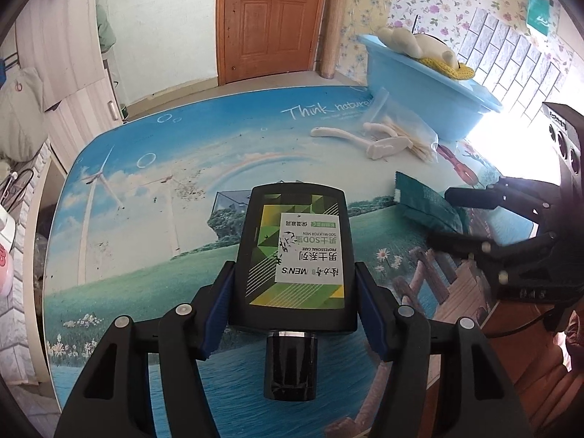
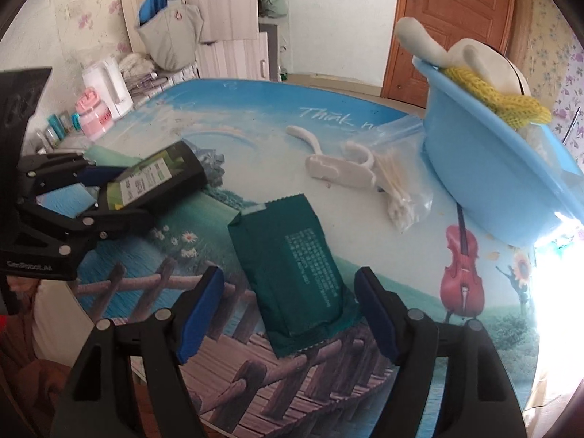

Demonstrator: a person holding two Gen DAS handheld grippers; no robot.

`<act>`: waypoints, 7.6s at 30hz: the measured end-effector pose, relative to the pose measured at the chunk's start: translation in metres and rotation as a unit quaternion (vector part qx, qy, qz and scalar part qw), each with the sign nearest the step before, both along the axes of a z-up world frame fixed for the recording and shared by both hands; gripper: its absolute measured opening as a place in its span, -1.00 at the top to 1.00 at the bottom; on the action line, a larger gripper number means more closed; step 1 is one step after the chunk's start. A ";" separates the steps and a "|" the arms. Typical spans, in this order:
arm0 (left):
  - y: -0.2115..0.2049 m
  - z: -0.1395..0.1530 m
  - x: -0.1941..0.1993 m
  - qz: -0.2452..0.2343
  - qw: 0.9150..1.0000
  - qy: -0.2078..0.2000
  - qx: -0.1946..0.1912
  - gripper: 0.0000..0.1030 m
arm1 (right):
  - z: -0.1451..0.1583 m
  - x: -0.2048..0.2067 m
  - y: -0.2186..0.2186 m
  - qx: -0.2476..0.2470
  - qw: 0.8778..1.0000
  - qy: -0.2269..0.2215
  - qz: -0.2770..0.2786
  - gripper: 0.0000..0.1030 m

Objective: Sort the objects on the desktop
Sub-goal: 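Lift the bottle and green packet and carry both toward the blue basin, then lower the bottle and packet into the basin and open both grippers, then move both grippers back over the table toward the hook and swab bag, then grasp the white plastic hook with left gripper while right grasps the cotton-swab bag, then lift the hook and swab bag and carry both to the blue basin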

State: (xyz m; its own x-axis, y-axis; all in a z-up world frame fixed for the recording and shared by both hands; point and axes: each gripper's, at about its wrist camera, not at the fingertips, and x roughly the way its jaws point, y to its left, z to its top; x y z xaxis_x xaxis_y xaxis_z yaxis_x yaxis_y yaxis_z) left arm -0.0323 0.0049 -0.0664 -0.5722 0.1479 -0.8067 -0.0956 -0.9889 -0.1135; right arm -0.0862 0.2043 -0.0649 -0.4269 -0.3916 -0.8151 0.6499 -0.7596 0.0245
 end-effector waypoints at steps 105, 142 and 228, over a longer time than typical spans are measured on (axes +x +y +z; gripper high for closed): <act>-0.004 0.028 -0.010 0.024 0.999 0.004 0.025 -0.92 | 0.055 -0.011 0.049 -0.060 0.979 0.032 -0.194 0.01; 0.002 0.012 -0.016 0.014 0.999 -0.022 0.024 -0.92 | 0.016 -0.073 0.017 -0.043 0.985 0.013 -0.166 -0.23; 0.023 0.007 -0.001 -0.030 0.999 -0.008 0.014 -0.19 | 0.003 -0.016 0.016 -0.032 0.994 -0.042 -0.099 0.43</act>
